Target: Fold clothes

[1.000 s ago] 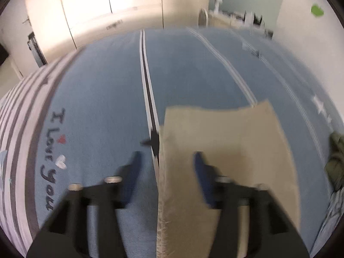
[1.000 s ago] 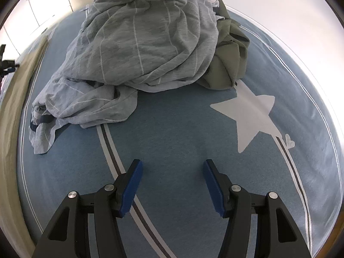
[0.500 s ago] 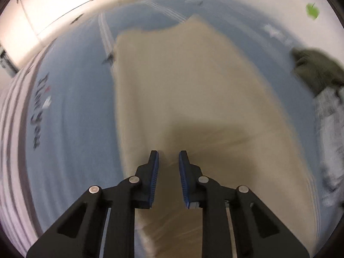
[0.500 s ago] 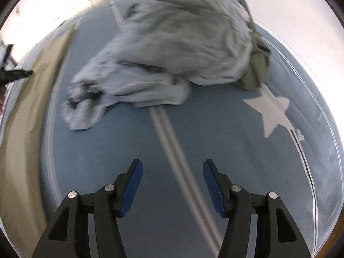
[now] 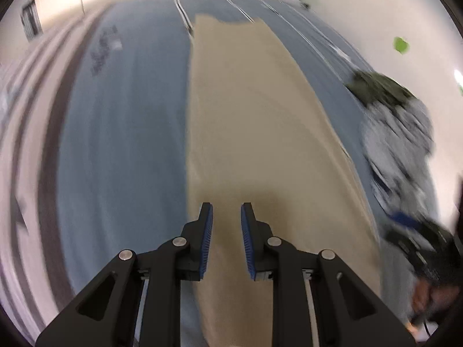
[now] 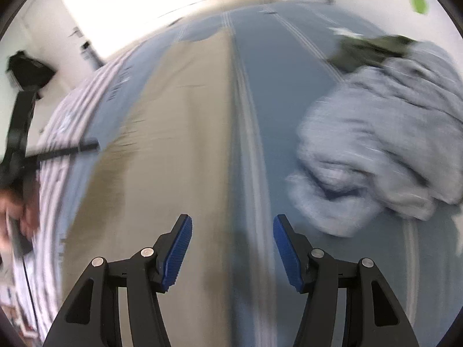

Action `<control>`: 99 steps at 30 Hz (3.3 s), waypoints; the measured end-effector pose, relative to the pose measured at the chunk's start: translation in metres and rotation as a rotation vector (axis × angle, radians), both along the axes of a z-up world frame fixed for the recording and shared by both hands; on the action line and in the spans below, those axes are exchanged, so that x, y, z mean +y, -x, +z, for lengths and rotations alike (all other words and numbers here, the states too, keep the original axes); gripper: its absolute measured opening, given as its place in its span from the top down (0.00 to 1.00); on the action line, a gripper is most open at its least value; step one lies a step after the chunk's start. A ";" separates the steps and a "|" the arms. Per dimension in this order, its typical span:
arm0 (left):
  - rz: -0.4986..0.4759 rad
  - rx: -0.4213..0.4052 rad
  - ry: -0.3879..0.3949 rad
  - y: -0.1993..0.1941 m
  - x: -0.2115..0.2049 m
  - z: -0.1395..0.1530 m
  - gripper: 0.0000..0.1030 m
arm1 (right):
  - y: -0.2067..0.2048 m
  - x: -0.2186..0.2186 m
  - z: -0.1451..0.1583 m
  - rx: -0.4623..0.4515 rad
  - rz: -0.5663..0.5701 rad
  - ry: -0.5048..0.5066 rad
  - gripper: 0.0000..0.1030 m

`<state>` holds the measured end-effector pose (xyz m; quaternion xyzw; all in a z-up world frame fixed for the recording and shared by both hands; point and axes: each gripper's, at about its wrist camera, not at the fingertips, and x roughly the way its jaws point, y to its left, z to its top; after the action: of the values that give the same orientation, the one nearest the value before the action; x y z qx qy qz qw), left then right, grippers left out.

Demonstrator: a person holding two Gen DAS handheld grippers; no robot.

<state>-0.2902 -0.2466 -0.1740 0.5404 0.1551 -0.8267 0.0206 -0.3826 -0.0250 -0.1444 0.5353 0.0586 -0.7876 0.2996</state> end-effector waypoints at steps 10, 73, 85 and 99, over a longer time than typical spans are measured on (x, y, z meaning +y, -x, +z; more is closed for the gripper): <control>0.205 -0.046 0.041 -0.086 -0.028 -0.025 0.83 | 0.021 -0.007 -0.043 0.026 -0.100 -0.160 0.48; 0.106 0.004 -0.042 -0.272 0.085 0.022 0.97 | -0.240 0.124 -0.064 -0.112 -0.100 -0.182 0.46; 0.071 -0.107 -0.024 -0.345 0.082 -0.026 0.93 | -0.322 0.188 -0.088 -0.147 -0.168 -0.238 0.43; 0.143 -0.097 -0.077 -0.406 0.103 -0.019 0.61 | -0.368 0.247 -0.068 -0.168 -0.114 -0.248 0.42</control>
<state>0.1161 -0.1431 -0.1929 0.5679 0.2237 -0.7893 0.0663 -0.0146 0.2225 -0.2120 0.6347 0.0996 -0.7424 0.1898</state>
